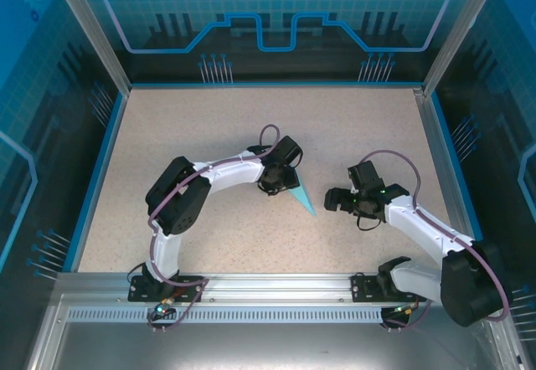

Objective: Fold a paper plane with a square sheet of paper (pick it up from the middle)
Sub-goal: Turn over a paper plane at the center of the table.

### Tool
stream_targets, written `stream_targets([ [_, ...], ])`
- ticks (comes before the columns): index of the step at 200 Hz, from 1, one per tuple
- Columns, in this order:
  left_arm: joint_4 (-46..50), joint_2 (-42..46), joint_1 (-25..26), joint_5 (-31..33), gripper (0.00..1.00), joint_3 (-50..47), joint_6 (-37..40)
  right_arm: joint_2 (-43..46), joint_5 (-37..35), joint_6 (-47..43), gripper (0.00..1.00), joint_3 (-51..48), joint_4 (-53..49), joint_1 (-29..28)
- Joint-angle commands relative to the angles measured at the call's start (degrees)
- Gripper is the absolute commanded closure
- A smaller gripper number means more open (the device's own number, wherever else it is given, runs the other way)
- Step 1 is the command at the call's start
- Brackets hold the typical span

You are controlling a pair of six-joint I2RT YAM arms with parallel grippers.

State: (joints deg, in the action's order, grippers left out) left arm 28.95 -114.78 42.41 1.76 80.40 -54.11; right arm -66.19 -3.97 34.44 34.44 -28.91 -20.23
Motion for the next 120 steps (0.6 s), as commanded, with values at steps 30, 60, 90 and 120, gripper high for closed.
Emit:
stream_targets([
  [30, 0.02, 4.57, 0.35, -0.41, 0.44, -1.23, -1.45, -0.41, 0.66, 0.02, 0.03, 0.60, 0.16, 0.80],
  [60, 3.17, 4.40, 1.79, 2.77, 0.40, 0.68, -1.10, -0.25, 0.45, -0.16, 0.03, 0.67, 0.17, 0.81],
  [90, 7.06, 1.70, 2.62, 4.46, 0.39, 5.01, -0.40, -0.16, 0.39, -0.11, 0.03, 0.70, 0.02, 0.80],
  [120, 8.65, -1.30, 2.76, 4.06, 0.41, 8.09, -0.06, -0.16, 0.39, -0.08, 0.03, 0.70, 0.14, 0.80],
])
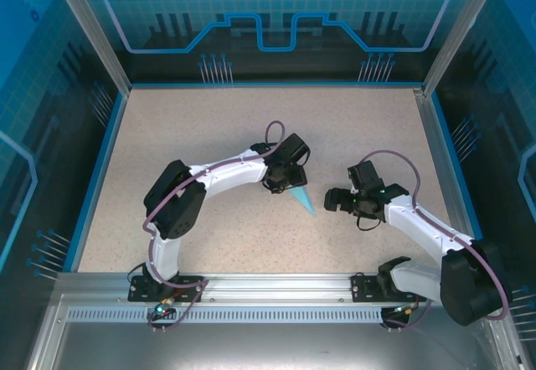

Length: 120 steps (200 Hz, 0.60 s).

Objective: Fold a paper plane with a square sheet of paper (pick it up from the middle)
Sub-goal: Turn over a paper plane at the center of the table.

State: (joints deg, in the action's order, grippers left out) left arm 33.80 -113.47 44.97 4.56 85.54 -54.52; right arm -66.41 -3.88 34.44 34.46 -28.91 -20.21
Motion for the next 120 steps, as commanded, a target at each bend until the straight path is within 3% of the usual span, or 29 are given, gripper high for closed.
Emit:
stream_targets([
  [1, 3.85, -2.71, 0.25, 1.25, 0.41, 3.09, 0.37, 0.06, 0.29, -0.07, 0.03, 0.65, 0.11, 0.78],
  [69, 10.16, -8.24, 0.21, 2.12, 0.40, 9.64, 2.56, -0.12, 0.46, 0.10, 0.03, 0.52, 0.08, 0.78],
  [120, 9.62, -5.47, 0.31, 2.72, 0.53, 6.76, 1.30, -0.16, 0.43, 0.10, 0.03, 0.52, 0.08, 0.78],
])
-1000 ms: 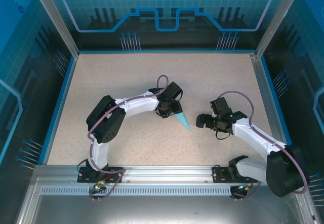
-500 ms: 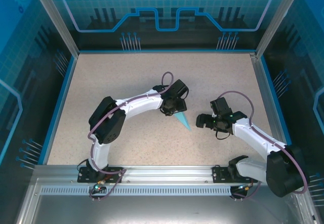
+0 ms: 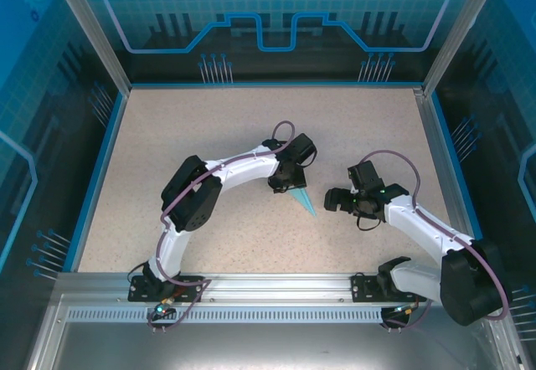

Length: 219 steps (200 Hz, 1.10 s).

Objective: Fold a paper plane with a square sheet of paper (pick it up from the middle)
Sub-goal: Turn over a paper plane at the center of the table.

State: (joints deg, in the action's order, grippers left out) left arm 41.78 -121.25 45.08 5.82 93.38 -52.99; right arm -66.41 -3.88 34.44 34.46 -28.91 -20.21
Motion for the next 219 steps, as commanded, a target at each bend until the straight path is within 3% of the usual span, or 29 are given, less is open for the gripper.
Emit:
stream_targets([
  [1, 1.55, 2.41, 0.24, 1.46, 0.54, -1.18, -0.30, -0.18, 0.44, 0.10, 0.03, 0.57, 0.08, 0.78],
  [22, 0.31, 3.80, 0.22, 1.58, 0.60, -2.99, -1.32, -0.29, 0.38, 0.11, 0.03, 0.65, 0.08, 0.79],
  [90, 0.44, 5.27, 0.20, 3.63, 1.00, -3.65, -1.84, -0.47, 0.54, 0.19, 0.03, 0.87, -0.17, 0.78],
  [153, 1.08, 16.13, 0.25, 6.39, 1.00, -5.08, 4.72, 2.87, 3.53, -0.42, 0.00, 1.67, 0.63, 0.78],
  [219, -18.65, 21.36, -3.96, -14.57, 1.00, -16.34, 13.13, 8.24, 10.49, 0.89, 0.01, -0.54, 5.69, 0.78],
])
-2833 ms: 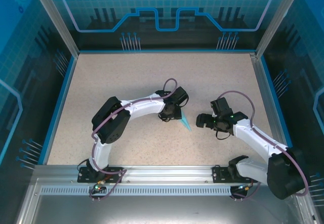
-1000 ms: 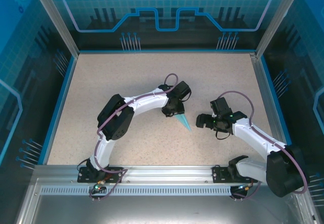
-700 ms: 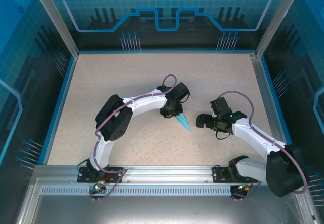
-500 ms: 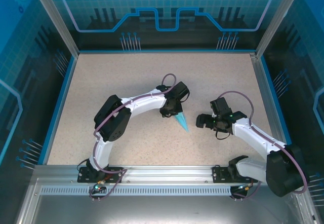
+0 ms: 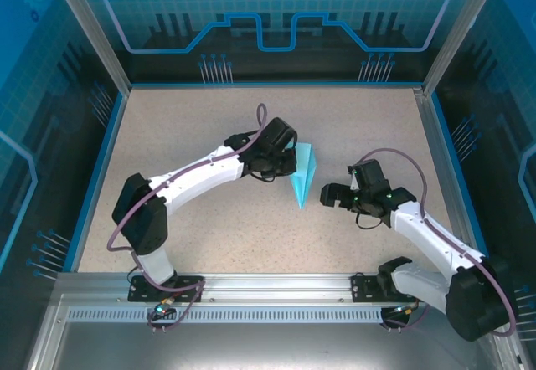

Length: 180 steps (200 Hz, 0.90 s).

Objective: Fold a paper plane with a square sheet of paper (pick it up from the middle)
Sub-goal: Turn over a paper plane at the center of the table.

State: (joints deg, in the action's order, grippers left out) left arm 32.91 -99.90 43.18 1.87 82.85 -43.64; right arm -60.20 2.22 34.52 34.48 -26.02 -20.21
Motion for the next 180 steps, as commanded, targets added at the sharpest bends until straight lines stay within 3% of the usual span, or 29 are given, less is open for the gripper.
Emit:
stream_targets([
  [1, -10.22, -0.01, -2.18, -10.94, 1.00, -6.05, 3.80, 2.07, 4.56, 0.81, 0.01, -0.60, 2.90, 0.78],
  [21, -18.64, -0.63, -3.53, -17.20, 1.00, -10.98, 3.62, 2.63, 8.13, 1.10, 0.01, -1.58, 5.75, 0.62],
  [46, -26.73, -0.69, -4.19, -20.24, 1.00, -16.15, 2.75, 2.13, 10.51, 2.33, 0.06, -2.42, 8.95, -0.93],
  [105, -39.91, -3.35, -6.57, -25.92, 1.00, -26.28, -3.27, -4.03, 5.75, 4.06, 0.28, 1.21, 12.23, -9.29],
  [138, -41.14, -3.10, -6.70, -25.19, 1.00, -29.21, -3.10, -11.02, 5.63, 3.54, 0.44, 4.40, 14.02, -12.56],
  [180, -41.50, -3.30, -7.13, -24.03, 1.00, -31.63, -3.70, -18.29, 3.83, 3.77, 0.49, 8.26, 13.98, -14.77],
])
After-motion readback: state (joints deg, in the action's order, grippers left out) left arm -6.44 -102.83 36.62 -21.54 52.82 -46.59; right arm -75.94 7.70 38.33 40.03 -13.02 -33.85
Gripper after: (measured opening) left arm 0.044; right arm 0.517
